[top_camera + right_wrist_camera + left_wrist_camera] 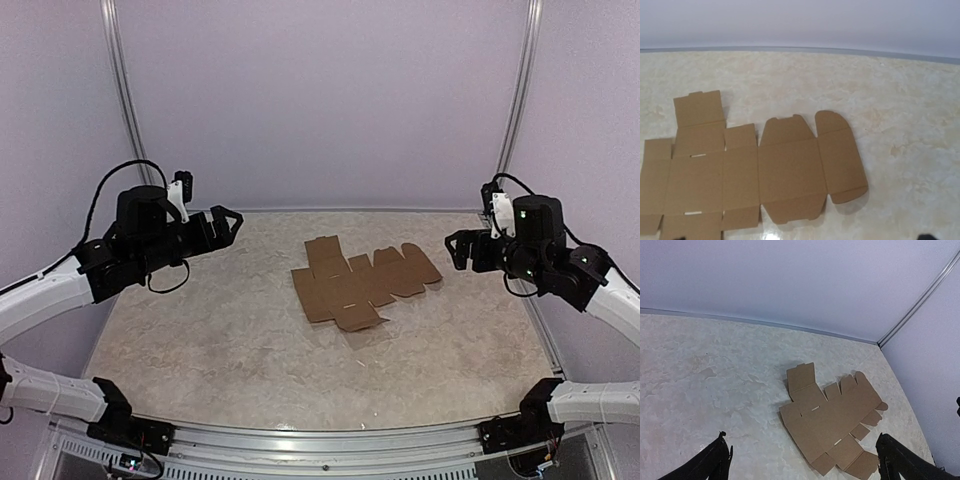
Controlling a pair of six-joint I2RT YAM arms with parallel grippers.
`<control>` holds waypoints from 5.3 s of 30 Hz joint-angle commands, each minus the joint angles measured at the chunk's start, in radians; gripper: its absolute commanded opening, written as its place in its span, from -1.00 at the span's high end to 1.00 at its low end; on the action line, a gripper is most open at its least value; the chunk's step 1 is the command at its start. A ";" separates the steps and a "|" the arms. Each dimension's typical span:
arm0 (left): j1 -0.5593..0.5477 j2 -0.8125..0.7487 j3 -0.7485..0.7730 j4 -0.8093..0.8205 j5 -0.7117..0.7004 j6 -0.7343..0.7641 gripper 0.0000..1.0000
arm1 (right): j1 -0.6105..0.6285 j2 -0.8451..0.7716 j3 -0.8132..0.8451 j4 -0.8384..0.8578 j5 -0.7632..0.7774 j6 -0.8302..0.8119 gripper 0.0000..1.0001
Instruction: Fold the paper box
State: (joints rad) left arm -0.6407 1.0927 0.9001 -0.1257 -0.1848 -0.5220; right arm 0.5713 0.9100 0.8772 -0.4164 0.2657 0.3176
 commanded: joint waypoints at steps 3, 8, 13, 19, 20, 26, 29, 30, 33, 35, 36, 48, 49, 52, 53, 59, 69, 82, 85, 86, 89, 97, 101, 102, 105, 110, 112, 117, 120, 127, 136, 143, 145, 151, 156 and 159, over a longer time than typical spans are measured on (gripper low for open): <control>0.007 0.100 -0.029 0.056 0.146 -0.207 -0.97 | 0.010 -0.025 -0.025 -0.013 -0.064 -0.012 -0.99; 0.007 0.165 -0.073 0.152 0.247 -0.310 -0.97 | 0.014 -0.006 -0.038 -0.001 -0.171 -0.022 -0.98; 0.006 0.237 -0.095 0.253 0.344 -0.399 -0.98 | 0.053 0.101 -0.017 0.005 -0.221 -0.021 -0.92; -0.003 0.312 -0.116 0.302 0.380 -0.443 -0.97 | 0.073 0.269 0.003 0.062 -0.263 0.066 -0.71; -0.005 0.315 -0.119 0.301 0.382 -0.443 -0.97 | 0.074 0.294 0.004 0.073 -0.295 0.086 -0.66; -0.010 0.293 -0.152 0.270 0.364 -0.433 -0.97 | 0.093 0.409 0.000 0.137 -0.322 0.158 -0.43; -0.008 0.267 -0.165 0.239 0.342 -0.420 -0.97 | 0.094 0.461 0.000 0.153 -0.325 0.188 -0.28; -0.008 0.260 -0.169 0.230 0.336 -0.415 -0.98 | 0.094 0.476 -0.002 0.162 -0.329 0.197 -0.21; -0.008 0.226 -0.182 0.208 0.315 -0.402 -0.98 | 0.097 0.526 0.002 0.183 -0.332 0.217 0.01; -0.008 0.208 -0.190 0.194 0.304 -0.390 -0.97 | 0.099 0.555 0.003 0.190 -0.328 0.226 0.08; -0.007 0.200 -0.192 0.185 0.299 -0.384 -0.97 | 0.100 0.567 0.001 0.198 -0.326 0.230 0.11; 0.014 0.091 -0.221 0.129 0.267 -0.341 -0.98 | 0.214 0.699 0.008 0.278 -0.312 0.293 0.29; 0.015 0.083 -0.224 0.129 0.263 -0.340 -0.97 | 0.224 0.712 0.011 0.288 -0.314 0.300 0.30; 0.018 0.054 -0.237 0.096 0.254 -0.338 -0.98 | 0.263 0.752 0.029 0.309 -0.321 0.315 0.31; 0.019 0.048 -0.241 0.093 0.251 -0.337 -0.98 | 0.276 0.767 0.040 0.313 -0.323 0.318 0.32; 0.027 -0.003 -0.258 0.063 0.238 -0.331 -0.97 | 0.352 0.879 0.148 0.331 -0.340 0.335 0.36; 0.043 -0.070 -0.261 0.006 0.223 -0.321 -0.97 | 0.383 1.082 0.469 0.329 -0.397 0.339 0.44; 0.053 -0.167 -0.260 -0.077 0.193 -0.291 -0.98 | 0.283 1.013 0.640 0.138 -0.226 0.079 0.15; 0.055 -0.171 -0.257 -0.078 0.196 -0.284 -0.94 | 0.230 1.007 0.642 0.133 -0.230 0.045 0.10; 0.055 -0.171 -0.256 -0.080 0.198 -0.282 -0.92 | 0.212 1.011 0.647 0.132 -0.233 0.037 0.08; 0.055 -0.172 -0.254 -0.085 0.197 -0.278 -0.86 | 0.155 1.038 0.684 0.107 -0.246 0.010 0.04; 0.058 -0.185 -0.250 -0.122 0.188 -0.267 -0.87 | 0.021 1.191 0.836 0.066 -0.320 -0.012 -0.12; 0.060 -0.210 -0.248 -0.157 0.153 -0.265 -0.93 | -0.030 1.294 0.940 0.049 -0.404 -0.013 -0.22; 0.061 -0.222 -0.248 -0.166 0.148 -0.264 -0.93 | -0.040 1.320 0.965 0.046 -0.427 -0.012 -0.24; 0.064 -0.246 -0.248 -0.185 0.135 -0.259 -0.97 | -0.072 1.392 1.042 0.039 -0.481 0.002 -0.30; 0.070 -0.259 -0.245 -0.195 0.128 -0.251 -0.98 | -0.117 1.492 1.132 0.042 -0.580 0.027 -0.39; 0.074 -0.255 -0.242 -0.196 0.129 -0.247 -0.98 | -0.131 1.541 1.187 0.022 -0.640 0.039 -0.41; 0.078 -0.240 -0.225 -0.204 0.131 -0.231 -0.97 | -0.147 1.593 1.216 0.049 -0.709 0.061 -0.42; 0.079 -0.232 -0.221 -0.200 0.133 -0.228 -0.98 | -0.154 1.614 1.235 0.048 -0.721 0.068 -0.40; 0.082 -0.212 -0.215 -0.194 0.141 -0.223 -0.97 | -0.163 1.625 1.216 0.078 -0.774 0.074 -0.11; 0.083 -0.208 -0.213 -0.190 0.149 -0.223 -0.97 | -0.162 1.582 1.155 0.125 -0.792 0.078 0.58; 0.084 -0.218 -0.213 -0.189 0.153 -0.225 -0.97 | -0.162 1.527 1.062 0.170 -0.782 0.081 1.00; 0.084 -0.219 -0.213 -0.189 0.155 -0.224 -0.98 | -0.162 1.506 1.029 0.190 -0.782 0.082 1.00; 0.084 -0.218 -0.216 -0.181 0.163 -0.227 -0.97 | -0.160 1.417 0.901 0.249 -0.750 0.097 1.00; 0.083 -0.223 -0.222 -0.176 0.165 -0.228 -0.97 | -0.154 1.309 0.727 0.326 -0.645 0.157 1.00; 0.082 -0.223 -0.225 -0.168 0.168 -0.230 -0.97 | -0.151 1.241 0.606 0.373 -0.566 0.224 1.00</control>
State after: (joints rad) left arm -0.5629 0.8803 0.6594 -0.3073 -0.0299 -0.7574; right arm 0.4156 2.2517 1.6089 -0.1265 -0.4210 0.4545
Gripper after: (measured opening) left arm 0.988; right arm 0.004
